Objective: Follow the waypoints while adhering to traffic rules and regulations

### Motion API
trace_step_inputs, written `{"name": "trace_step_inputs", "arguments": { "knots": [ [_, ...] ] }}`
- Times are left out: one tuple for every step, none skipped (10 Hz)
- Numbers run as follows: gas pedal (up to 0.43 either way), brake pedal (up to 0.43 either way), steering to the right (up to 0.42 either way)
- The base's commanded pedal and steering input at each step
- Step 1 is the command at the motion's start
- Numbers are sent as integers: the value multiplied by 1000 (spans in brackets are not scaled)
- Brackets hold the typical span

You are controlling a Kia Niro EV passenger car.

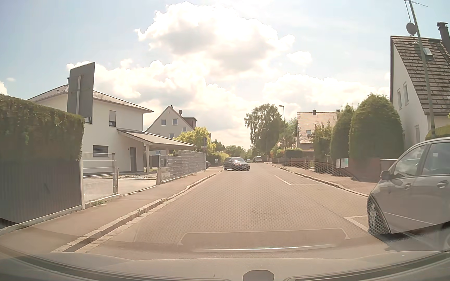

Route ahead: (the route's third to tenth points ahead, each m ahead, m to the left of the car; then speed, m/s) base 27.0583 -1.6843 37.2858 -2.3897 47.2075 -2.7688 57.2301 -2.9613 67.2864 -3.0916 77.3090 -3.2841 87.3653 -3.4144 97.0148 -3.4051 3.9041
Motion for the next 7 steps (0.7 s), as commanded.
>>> {"name": "trace_step_inputs", "arguments": {
  "knots": [
    [8, 0, 0],
    [8, 0, 6],
    [8, 0, 13],
    [8, 0, 25],
    [0, 0, 40],
    [0, 0, 60],
    [0, 0, 78]
  ]
}}
